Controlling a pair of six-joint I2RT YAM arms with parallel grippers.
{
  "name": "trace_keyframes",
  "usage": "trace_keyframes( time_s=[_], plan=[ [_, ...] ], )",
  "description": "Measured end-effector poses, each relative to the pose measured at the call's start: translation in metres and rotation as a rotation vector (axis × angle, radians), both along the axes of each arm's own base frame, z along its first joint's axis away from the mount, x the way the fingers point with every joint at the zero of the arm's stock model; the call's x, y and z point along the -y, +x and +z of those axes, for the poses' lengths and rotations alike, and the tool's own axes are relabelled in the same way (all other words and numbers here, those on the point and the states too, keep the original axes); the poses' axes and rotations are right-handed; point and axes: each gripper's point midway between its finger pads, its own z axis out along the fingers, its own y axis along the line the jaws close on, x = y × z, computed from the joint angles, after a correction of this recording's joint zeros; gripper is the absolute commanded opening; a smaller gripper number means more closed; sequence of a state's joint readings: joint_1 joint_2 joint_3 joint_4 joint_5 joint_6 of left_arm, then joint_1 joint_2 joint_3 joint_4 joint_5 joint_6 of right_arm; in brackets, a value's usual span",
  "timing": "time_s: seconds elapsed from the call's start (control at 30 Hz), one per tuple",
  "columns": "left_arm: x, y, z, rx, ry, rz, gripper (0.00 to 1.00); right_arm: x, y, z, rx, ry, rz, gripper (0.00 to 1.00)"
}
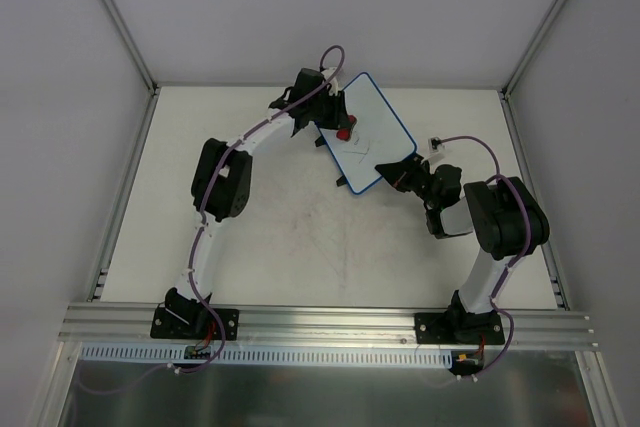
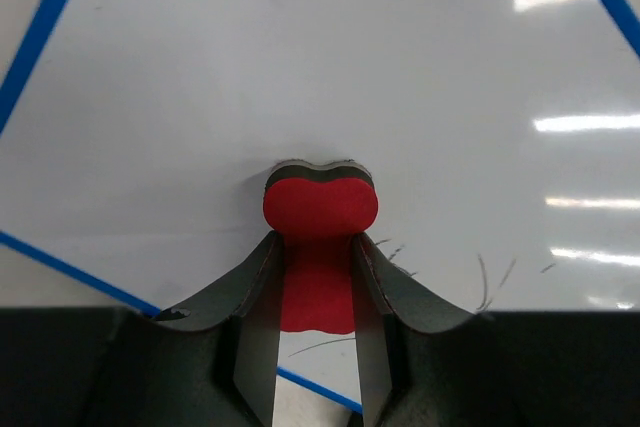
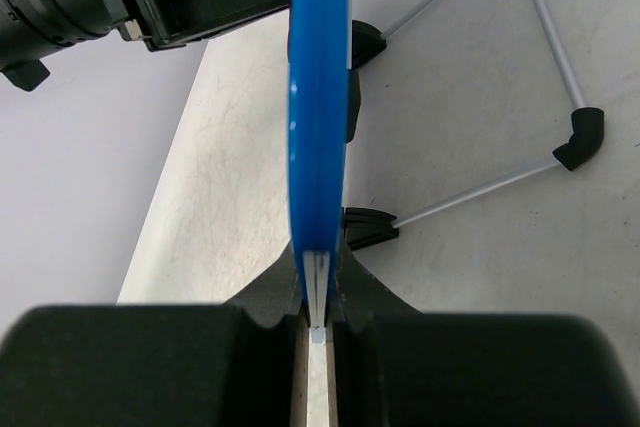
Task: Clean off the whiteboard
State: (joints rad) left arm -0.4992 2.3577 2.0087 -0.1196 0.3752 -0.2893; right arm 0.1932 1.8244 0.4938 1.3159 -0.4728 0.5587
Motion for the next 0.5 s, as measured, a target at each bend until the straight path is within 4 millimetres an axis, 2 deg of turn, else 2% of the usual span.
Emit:
trace_keyframes(
  time_s=[0.1,0.5],
  plan=[
    [-0.0131,0.0064,-0.008,-0.028,0.008,0.053,0.0,-0.0001,-0.0001,0.0001,0.002,-0.001,0.001,0.0],
    [-0.0091,0.002,-0.0099,-0.001,0.032,0.041,0.0,-0.0002,-0.0002,0.0002,0.001,0.0,0.002,0.0]
  ],
)
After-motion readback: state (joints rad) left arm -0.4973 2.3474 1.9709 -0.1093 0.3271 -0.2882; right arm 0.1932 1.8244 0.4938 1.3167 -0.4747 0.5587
